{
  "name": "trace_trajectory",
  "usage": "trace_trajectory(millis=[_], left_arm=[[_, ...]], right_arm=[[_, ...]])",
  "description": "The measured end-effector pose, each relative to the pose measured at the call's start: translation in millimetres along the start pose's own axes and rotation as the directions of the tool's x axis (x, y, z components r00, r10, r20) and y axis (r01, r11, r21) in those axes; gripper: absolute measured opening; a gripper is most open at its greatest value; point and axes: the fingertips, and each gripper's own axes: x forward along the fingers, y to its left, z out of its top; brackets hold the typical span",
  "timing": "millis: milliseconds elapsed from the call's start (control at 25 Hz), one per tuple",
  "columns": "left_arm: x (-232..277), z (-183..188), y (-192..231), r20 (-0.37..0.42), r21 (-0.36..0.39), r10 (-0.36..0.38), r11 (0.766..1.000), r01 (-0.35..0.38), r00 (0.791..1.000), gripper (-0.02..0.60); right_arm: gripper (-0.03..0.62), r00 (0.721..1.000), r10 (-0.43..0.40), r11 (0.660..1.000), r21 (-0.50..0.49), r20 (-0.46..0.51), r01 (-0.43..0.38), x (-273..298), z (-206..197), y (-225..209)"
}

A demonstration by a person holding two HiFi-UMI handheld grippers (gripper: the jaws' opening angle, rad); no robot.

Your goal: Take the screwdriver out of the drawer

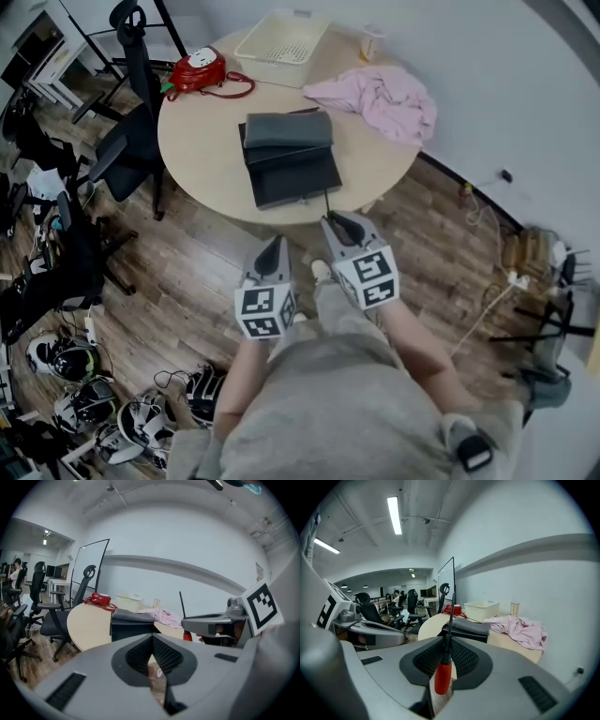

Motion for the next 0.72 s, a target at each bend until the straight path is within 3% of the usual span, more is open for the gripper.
trace_trajectory(millis=[440, 720], left_arm=[[-55.9, -34.2, -29.7, -0.007, 0.009, -0.053, 0.999, 0.053, 0.999, -0.002], [-73.6, -44.3, -38.0, -0.001, 0.004, -0.062, 0.998, 0.062, 0.998, -0.002]], right_arm=[[0.052, 0.994, -0.108, 0.994, 0.038, 0.033, 0.107, -76.4, -37.9, 20.2], [0.052, 0.991, -0.119, 0.992, 0.058, 0.055, 0.116, -99.3, -50.6, 26.1]])
